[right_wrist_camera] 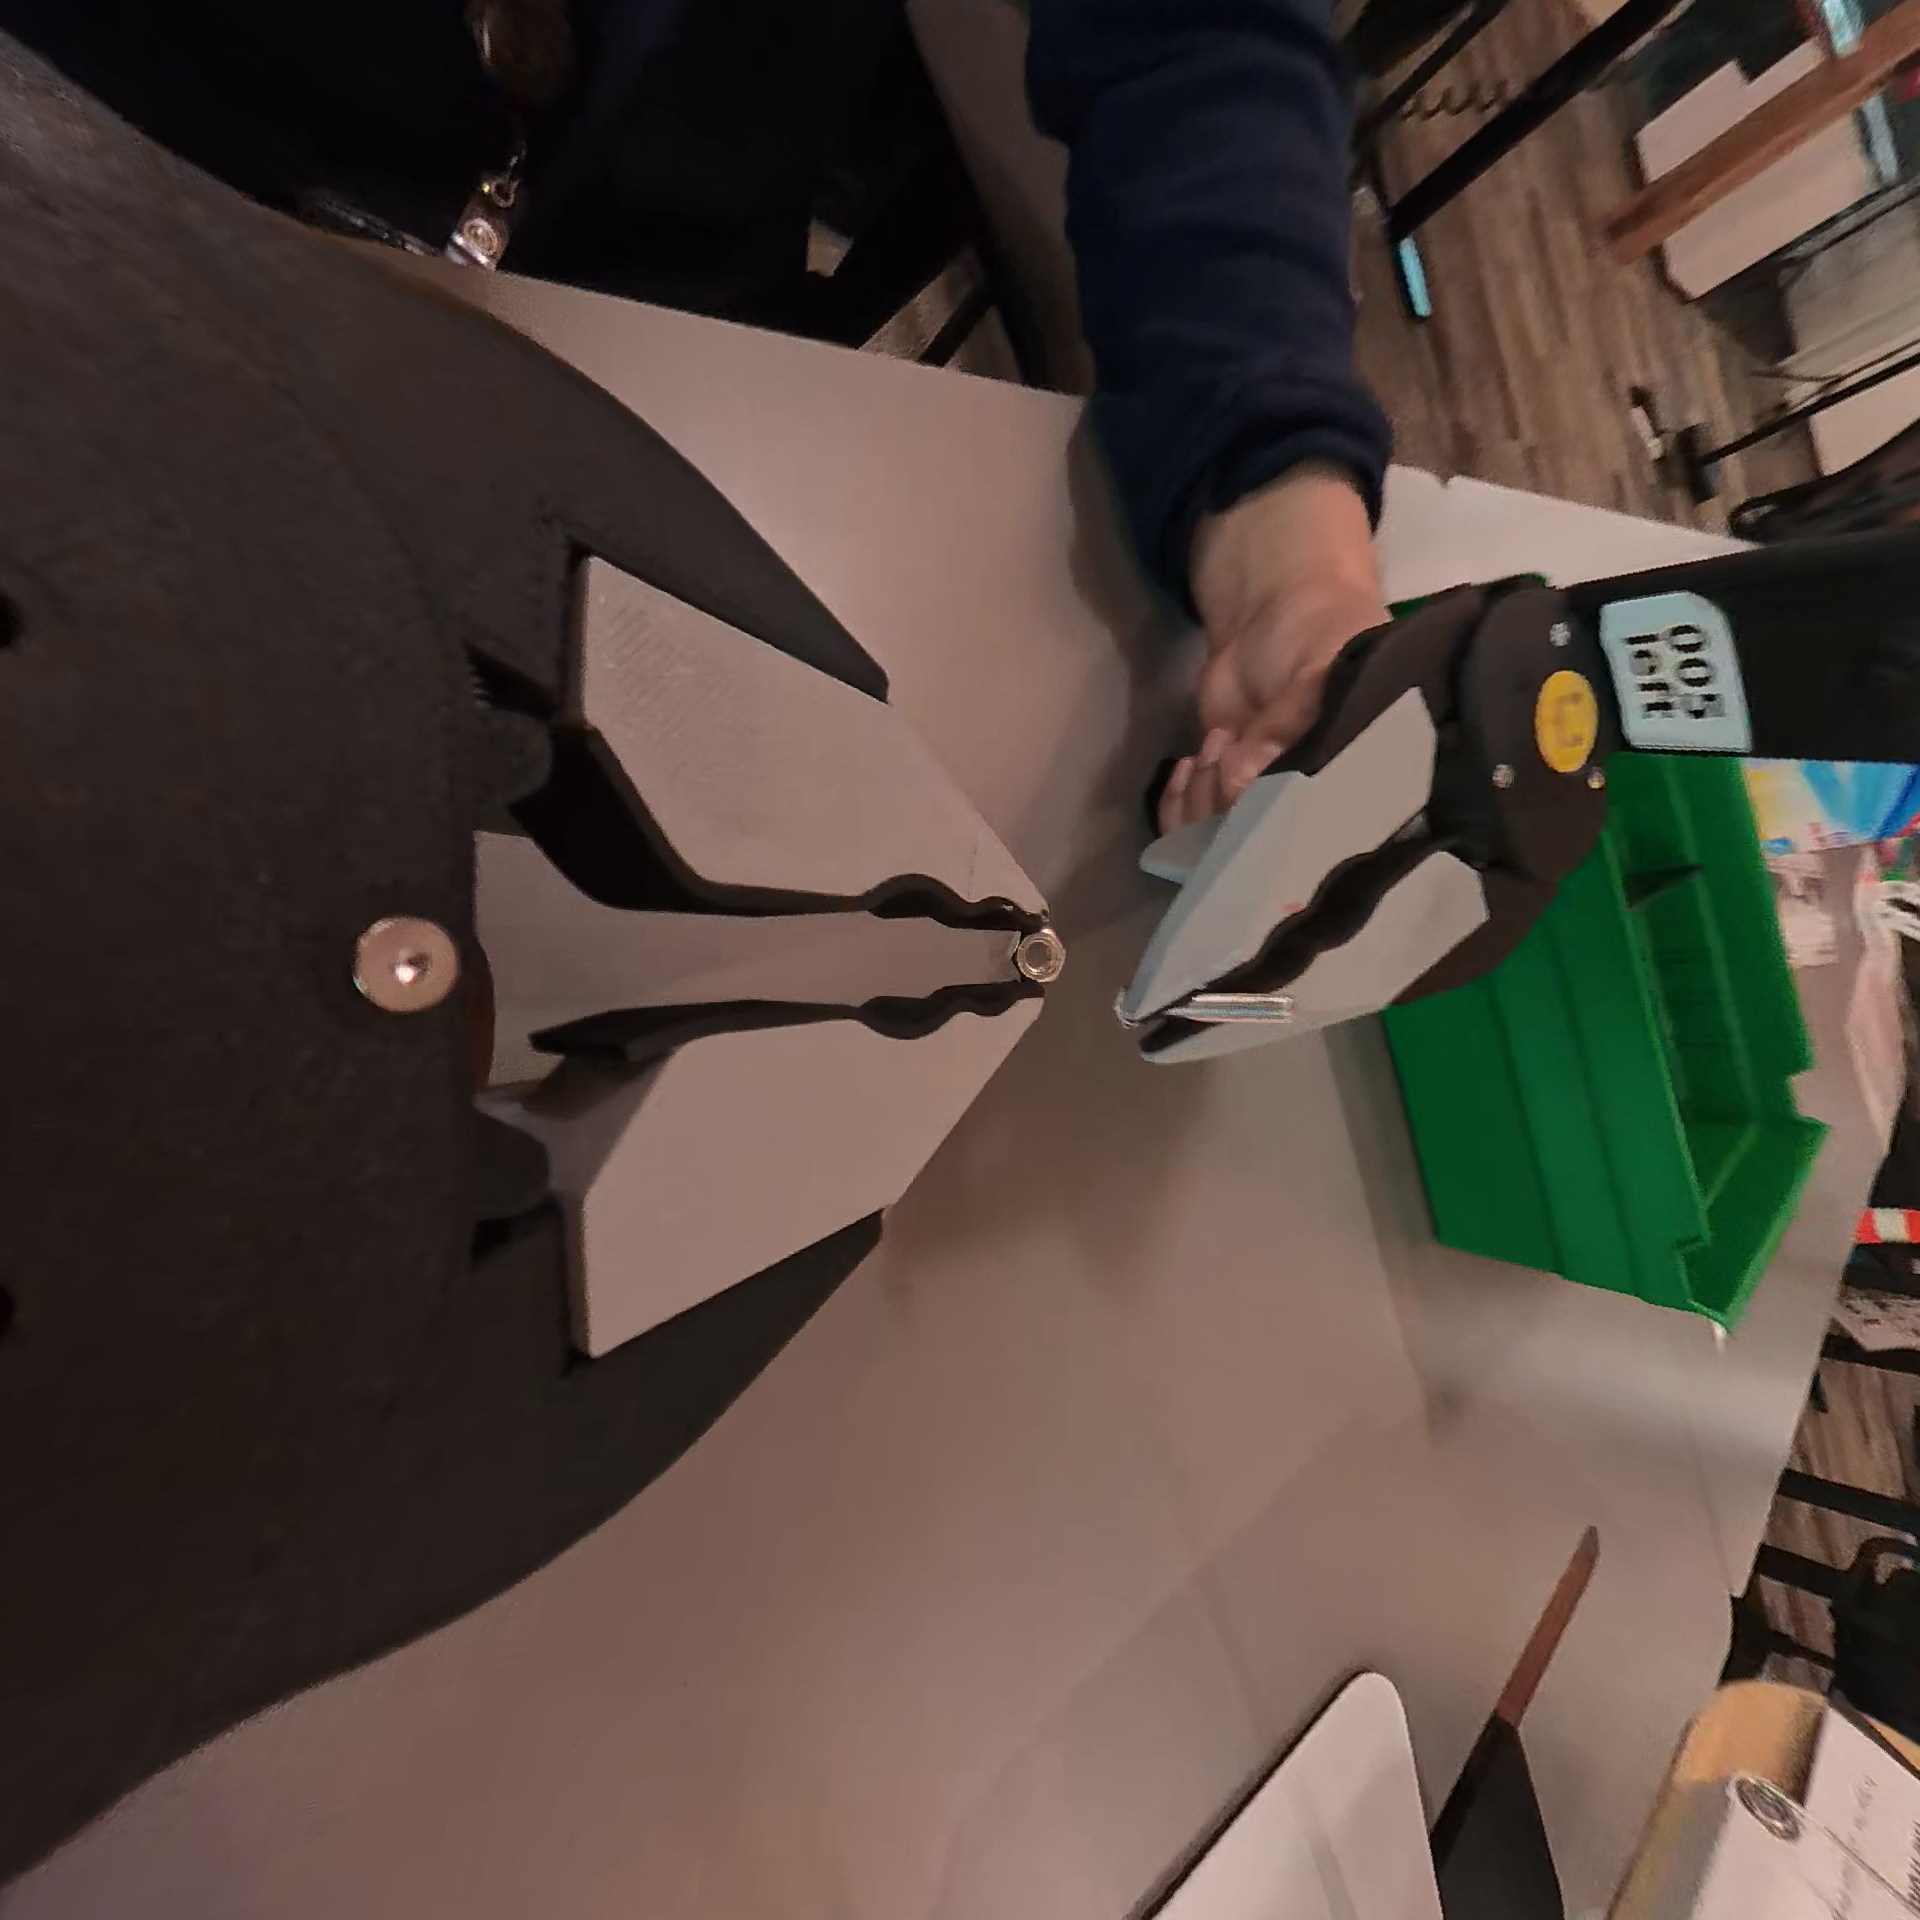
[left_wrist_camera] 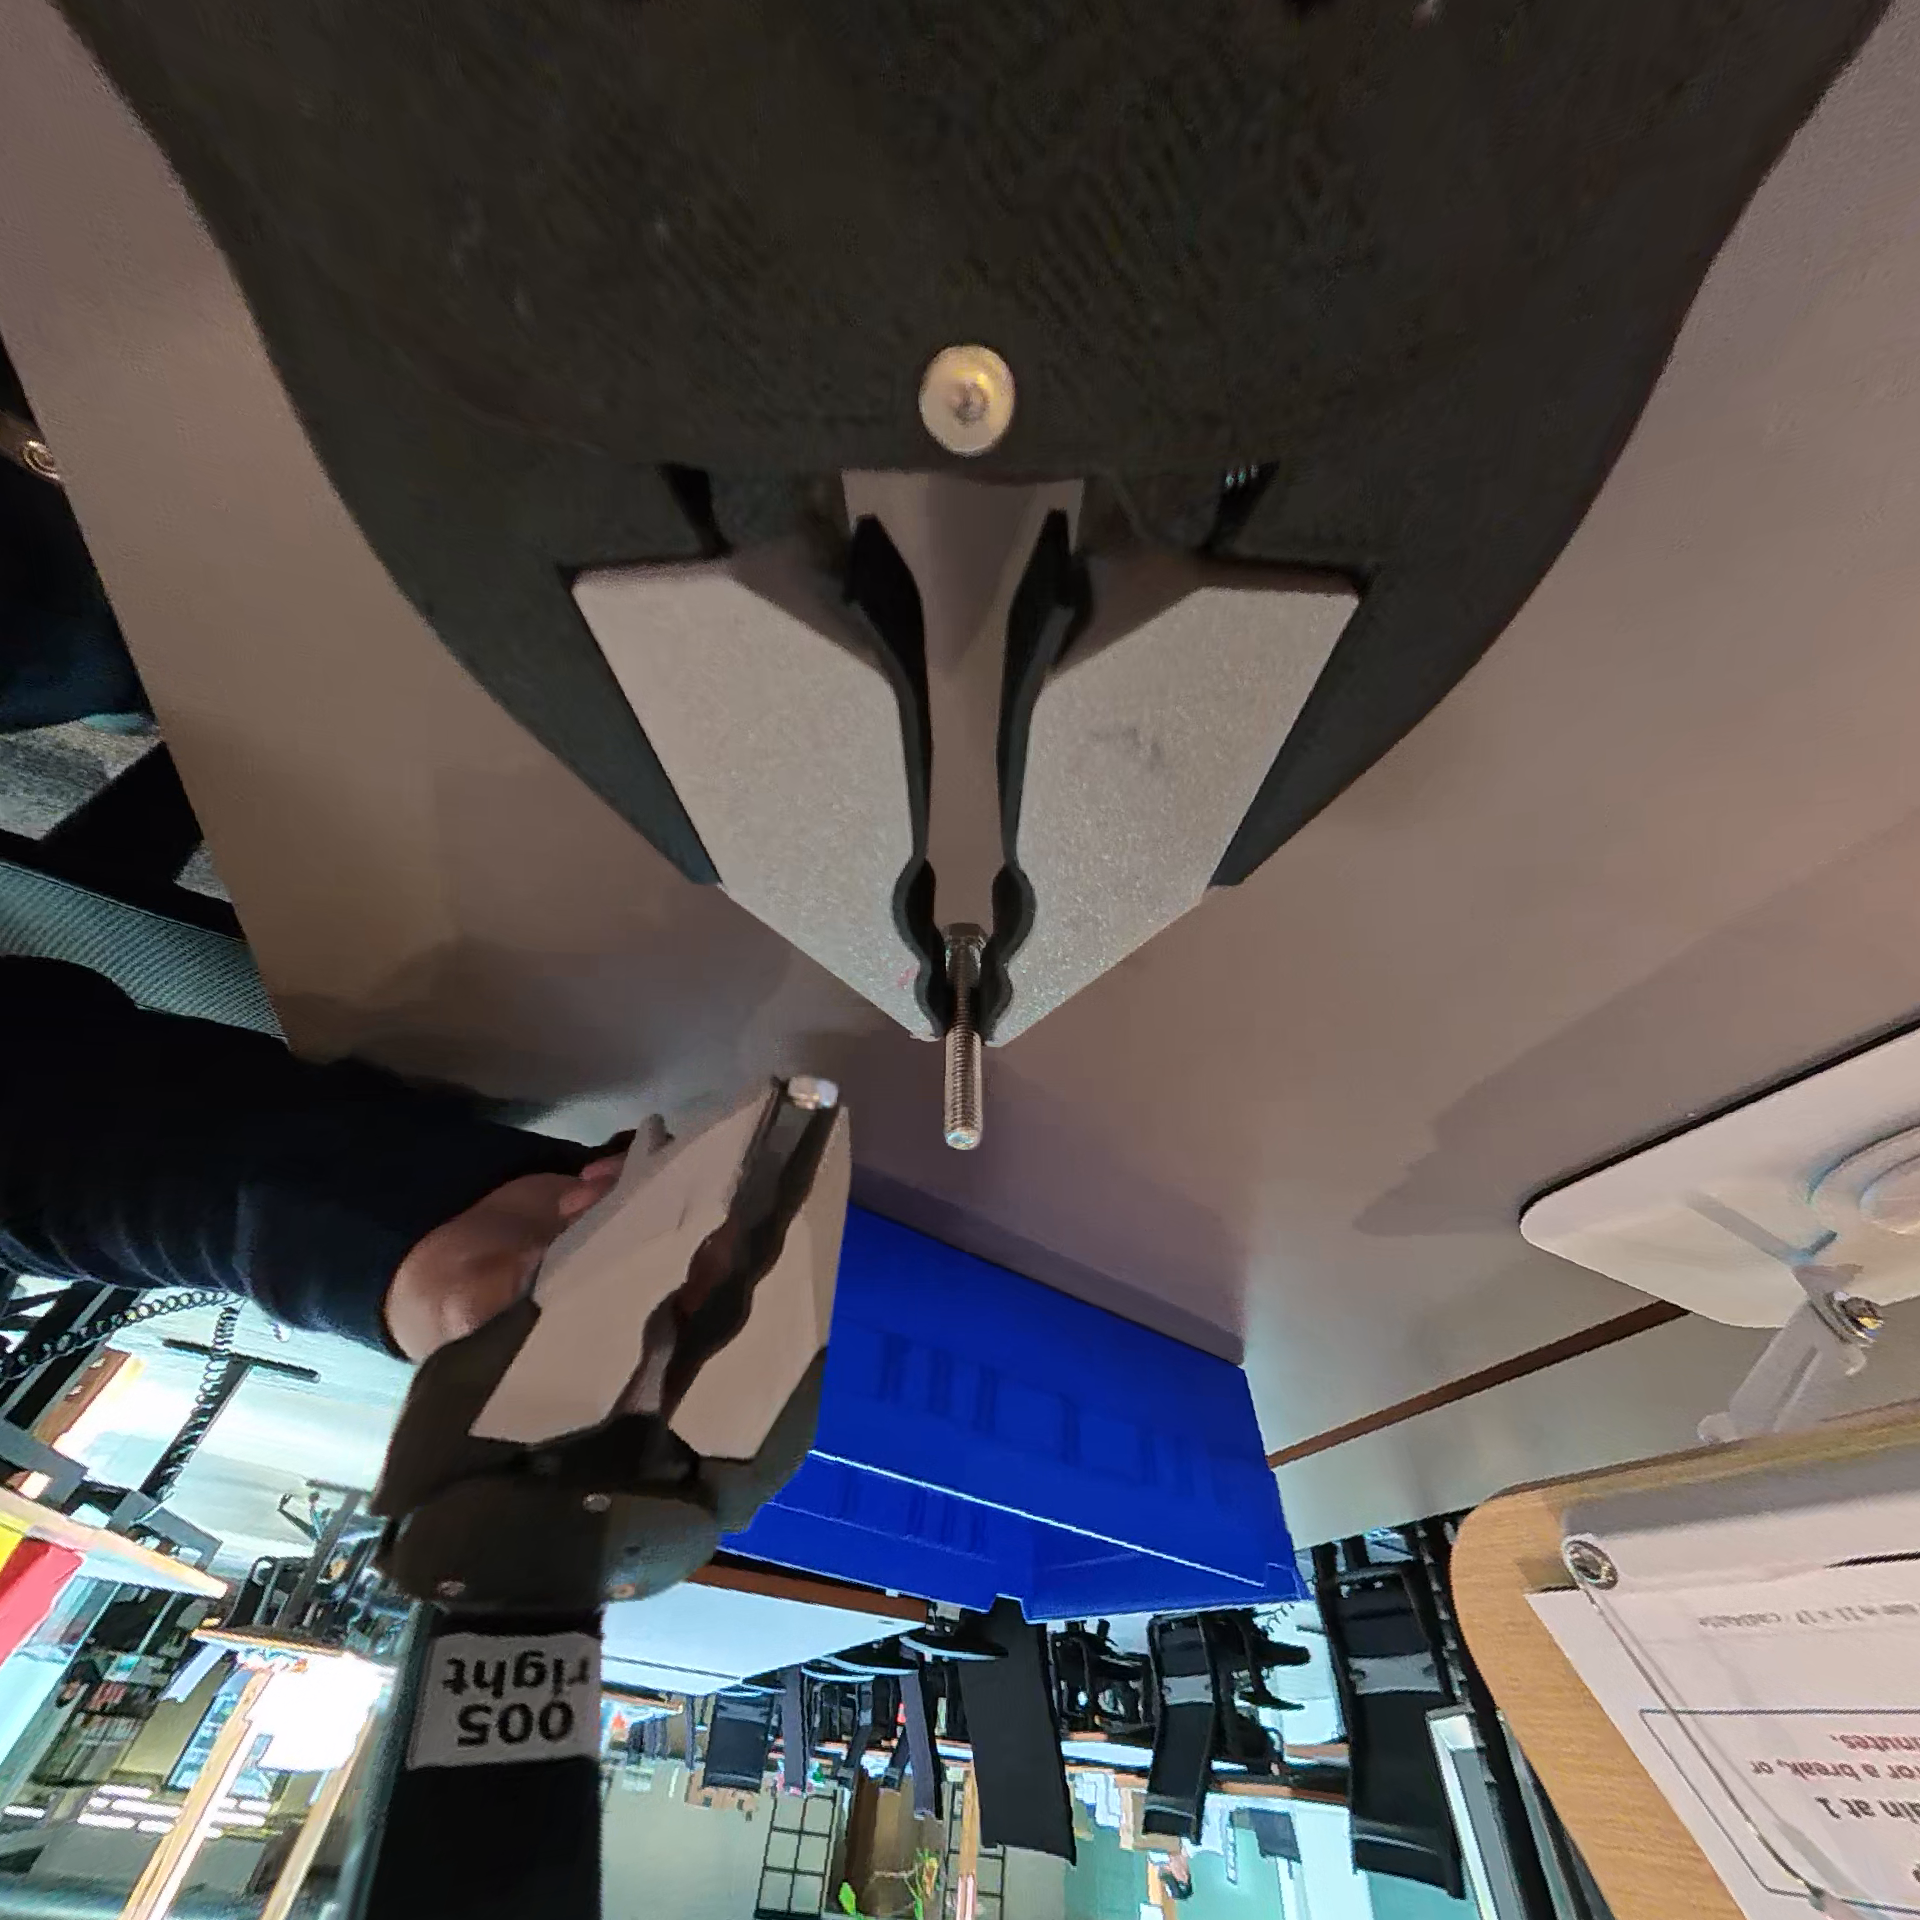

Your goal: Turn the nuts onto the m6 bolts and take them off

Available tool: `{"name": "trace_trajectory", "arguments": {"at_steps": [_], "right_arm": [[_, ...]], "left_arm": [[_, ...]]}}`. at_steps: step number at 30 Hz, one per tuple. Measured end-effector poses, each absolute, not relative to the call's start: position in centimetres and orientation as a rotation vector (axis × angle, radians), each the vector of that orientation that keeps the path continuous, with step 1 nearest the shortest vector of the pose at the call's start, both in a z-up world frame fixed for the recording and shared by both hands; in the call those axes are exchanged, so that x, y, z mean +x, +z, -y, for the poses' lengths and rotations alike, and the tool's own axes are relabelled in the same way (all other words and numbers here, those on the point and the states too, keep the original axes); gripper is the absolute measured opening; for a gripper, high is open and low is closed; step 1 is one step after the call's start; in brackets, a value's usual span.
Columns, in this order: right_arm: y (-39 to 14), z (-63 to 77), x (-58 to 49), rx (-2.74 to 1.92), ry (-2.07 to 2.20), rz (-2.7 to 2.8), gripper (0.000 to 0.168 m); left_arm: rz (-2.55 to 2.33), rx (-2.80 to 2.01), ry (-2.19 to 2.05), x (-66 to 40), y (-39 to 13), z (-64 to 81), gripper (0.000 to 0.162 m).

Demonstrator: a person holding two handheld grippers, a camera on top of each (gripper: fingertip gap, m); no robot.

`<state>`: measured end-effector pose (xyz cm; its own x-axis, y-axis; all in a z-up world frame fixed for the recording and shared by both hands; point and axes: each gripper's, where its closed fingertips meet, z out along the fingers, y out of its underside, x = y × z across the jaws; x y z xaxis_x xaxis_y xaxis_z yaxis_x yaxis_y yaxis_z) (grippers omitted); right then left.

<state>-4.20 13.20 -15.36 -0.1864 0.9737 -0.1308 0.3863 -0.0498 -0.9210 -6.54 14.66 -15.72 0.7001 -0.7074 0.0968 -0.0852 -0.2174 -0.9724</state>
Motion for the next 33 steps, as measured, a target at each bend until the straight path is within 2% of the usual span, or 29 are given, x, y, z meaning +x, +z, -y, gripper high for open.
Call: {"name": "trace_trajectory", "arguments": {"at_steps": [13,26,33], "right_arm": [[-12.1,-13.5,-4.7,-1.464,1.358,1.563,0.007],[-12.9,-13.8,-6.3,-1.512,0.97,1.81,0.007],[-13.3,-13.7,-6.7,-1.541,0.932,1.842,0.007]], "left_arm": [[-0.698,-1.722,-0.702,-5.0,-16.0,-14.1,0.003],[-0.696,-1.775,-0.644,-4.9,-16.7,-14.4,0.004],[-0.689,-1.773,-0.641,-5.0,-16.7,-14.5,0.004]]}}
